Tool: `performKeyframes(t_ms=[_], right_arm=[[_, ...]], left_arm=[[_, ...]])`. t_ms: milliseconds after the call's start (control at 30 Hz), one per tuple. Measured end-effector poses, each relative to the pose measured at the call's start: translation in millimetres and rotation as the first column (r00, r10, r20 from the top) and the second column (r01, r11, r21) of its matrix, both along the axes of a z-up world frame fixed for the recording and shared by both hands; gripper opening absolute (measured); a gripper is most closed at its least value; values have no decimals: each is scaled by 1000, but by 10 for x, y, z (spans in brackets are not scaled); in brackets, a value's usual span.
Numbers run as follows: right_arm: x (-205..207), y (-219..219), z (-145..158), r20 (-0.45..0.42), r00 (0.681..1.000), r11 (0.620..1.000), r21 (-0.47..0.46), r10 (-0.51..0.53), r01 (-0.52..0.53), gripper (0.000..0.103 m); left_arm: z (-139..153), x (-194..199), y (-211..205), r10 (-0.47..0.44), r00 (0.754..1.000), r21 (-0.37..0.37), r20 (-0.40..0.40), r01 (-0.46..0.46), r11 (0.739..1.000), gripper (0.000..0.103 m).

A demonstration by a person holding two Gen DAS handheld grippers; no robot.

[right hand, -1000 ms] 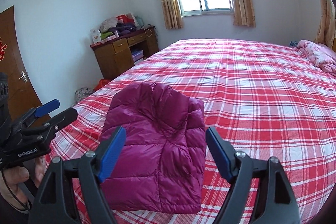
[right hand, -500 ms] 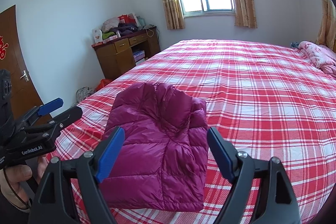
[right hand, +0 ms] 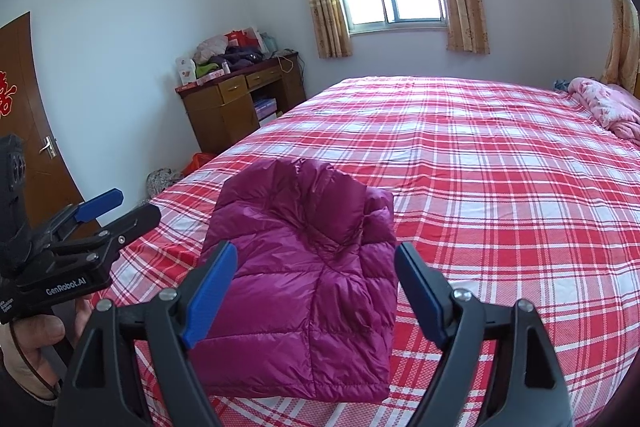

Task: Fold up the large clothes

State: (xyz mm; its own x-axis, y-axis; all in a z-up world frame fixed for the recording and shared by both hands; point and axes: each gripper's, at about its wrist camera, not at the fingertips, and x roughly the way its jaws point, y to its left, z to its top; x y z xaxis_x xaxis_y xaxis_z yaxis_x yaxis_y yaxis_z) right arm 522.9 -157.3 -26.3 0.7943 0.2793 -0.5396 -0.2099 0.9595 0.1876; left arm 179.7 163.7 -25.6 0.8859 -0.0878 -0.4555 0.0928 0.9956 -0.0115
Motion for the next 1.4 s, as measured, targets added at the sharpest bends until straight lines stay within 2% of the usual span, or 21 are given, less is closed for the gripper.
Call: performKeyframes(t_ms=[467, 900, 1400], right_arm=[[-10, -5, -16, -3, 1000, 1000, 7, -2, 2, 84], [-11, -12, -21, -4, 1000, 1000, 6, -2, 2, 84], [-10, -29, -111, -22, 1000, 1000, 4, 3, -3, 84]], left_arm=[[-21, -3, -18, 9, 1000, 2, -3, -9, 1000, 96], [-74, 42, 33, 19, 999, -57, -41, -22, 998, 96], [-165, 98, 32, 32, 998, -53, -62, -35, 998, 97]])
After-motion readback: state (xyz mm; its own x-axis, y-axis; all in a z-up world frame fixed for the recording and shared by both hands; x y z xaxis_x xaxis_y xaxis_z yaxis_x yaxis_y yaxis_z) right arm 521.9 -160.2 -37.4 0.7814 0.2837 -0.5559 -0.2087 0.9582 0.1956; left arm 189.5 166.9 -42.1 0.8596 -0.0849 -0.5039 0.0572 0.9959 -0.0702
